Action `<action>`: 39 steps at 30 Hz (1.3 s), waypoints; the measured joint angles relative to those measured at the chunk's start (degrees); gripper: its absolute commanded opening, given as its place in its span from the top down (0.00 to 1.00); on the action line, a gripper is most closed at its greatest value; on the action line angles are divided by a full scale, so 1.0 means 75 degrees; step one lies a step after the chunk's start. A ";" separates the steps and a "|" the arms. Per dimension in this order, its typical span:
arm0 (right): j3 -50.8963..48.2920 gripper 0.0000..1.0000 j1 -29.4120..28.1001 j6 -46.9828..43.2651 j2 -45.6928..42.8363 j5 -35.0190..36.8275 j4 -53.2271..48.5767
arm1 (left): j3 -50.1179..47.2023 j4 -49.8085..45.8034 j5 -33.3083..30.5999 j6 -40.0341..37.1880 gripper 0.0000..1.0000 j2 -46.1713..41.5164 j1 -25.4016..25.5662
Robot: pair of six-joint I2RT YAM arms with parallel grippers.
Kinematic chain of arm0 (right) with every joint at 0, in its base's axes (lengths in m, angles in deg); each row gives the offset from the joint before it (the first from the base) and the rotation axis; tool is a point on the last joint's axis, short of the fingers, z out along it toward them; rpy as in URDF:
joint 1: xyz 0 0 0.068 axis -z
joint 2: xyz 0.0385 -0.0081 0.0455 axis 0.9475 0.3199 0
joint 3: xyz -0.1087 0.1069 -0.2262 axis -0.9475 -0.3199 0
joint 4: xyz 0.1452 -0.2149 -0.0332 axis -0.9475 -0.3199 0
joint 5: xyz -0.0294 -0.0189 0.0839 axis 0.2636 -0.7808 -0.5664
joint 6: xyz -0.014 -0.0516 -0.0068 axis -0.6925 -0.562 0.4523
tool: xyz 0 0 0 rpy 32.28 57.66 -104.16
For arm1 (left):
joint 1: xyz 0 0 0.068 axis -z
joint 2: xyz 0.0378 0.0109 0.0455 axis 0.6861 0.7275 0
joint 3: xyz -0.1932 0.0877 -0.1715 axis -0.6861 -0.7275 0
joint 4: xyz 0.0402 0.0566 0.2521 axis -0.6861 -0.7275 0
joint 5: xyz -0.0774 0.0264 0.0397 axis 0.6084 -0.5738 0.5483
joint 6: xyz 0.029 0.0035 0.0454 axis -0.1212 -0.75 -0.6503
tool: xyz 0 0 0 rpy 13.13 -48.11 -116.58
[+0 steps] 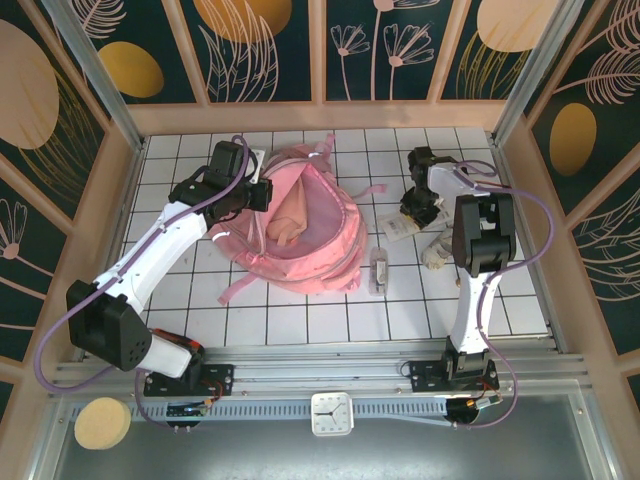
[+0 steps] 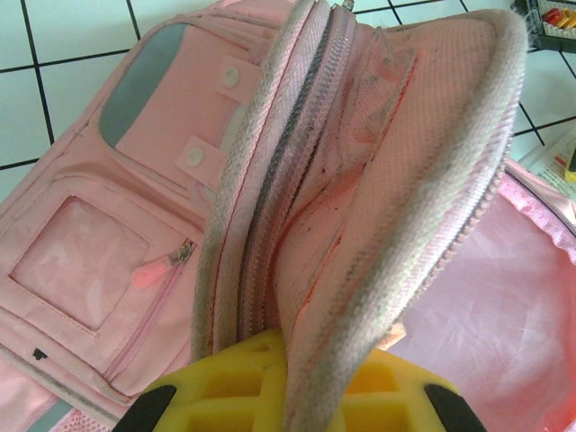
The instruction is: Pack books, pencil case, and school supplies into a backpack
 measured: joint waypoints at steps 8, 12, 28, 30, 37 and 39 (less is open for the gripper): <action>-0.0892 0.01 -0.0032 -0.0079 -0.0571 -0.0323 0.0114 | 0.0000 0.0006 0.0015 0.0000 1.00 0.0000 0.0000; -0.1014 0.01 0.0102 -0.0012 -0.0557 -0.0586 0.0315 | 0.0000 0.0006 0.0035 0.0000 1.00 0.0003 0.0000; -0.0242 0.01 0.0245 0.0192 -0.0026 -0.0871 -0.0280 | 0.0003 0.0006 0.0032 -0.0003 1.00 0.0015 0.0000; -0.0248 0.01 0.0256 0.0242 -0.0061 -0.0921 -0.0239 | 0.0003 0.0006 0.0032 -0.0003 1.00 0.0015 0.0000; -0.0405 0.01 0.0262 0.0303 -0.0388 -0.1096 0.0423 | 0.0003 0.0006 0.0035 -0.0003 1.00 0.0015 0.0000; -0.0434 0.01 0.0271 0.0323 -0.0539 -0.1110 0.0452 | 0.0003 0.0006 0.0035 -0.0003 1.00 0.0017 0.0000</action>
